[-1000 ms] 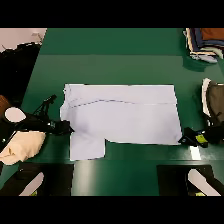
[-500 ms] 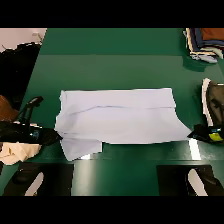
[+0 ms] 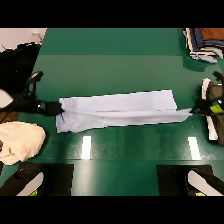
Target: Fold the shirts.
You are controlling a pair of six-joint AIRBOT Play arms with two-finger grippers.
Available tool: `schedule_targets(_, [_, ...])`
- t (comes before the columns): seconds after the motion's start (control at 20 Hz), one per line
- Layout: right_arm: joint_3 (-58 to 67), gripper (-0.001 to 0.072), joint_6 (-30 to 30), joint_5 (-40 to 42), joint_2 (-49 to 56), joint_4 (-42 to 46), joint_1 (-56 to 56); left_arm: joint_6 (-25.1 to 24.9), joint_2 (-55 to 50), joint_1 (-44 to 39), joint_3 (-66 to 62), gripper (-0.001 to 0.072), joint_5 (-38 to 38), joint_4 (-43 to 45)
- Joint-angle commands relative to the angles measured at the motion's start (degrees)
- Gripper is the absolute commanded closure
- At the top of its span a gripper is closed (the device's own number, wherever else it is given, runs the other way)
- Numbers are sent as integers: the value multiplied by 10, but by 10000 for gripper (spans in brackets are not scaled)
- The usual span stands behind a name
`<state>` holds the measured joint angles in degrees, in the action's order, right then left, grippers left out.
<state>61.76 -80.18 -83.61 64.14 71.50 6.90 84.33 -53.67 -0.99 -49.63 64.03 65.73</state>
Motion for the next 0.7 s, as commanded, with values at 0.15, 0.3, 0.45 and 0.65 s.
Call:
schedule_targets(0.15, [157,695,3,42,220,0,-51,-30,-195,1,-102,684,-142,10])
schedule_targets(0.3, [218,468,3,41,284,-41,-47,-17,-220,1,-110,483,-171,2])
schedule_targets(0.45, [265,311,18,40,325,-111,-22,-17,-216,1,-110,146,-175,-19])
schedule_targets(0.65, [240,300,51,4,324,-118,31,-20,-210,-1,-119,640,-110,-47])
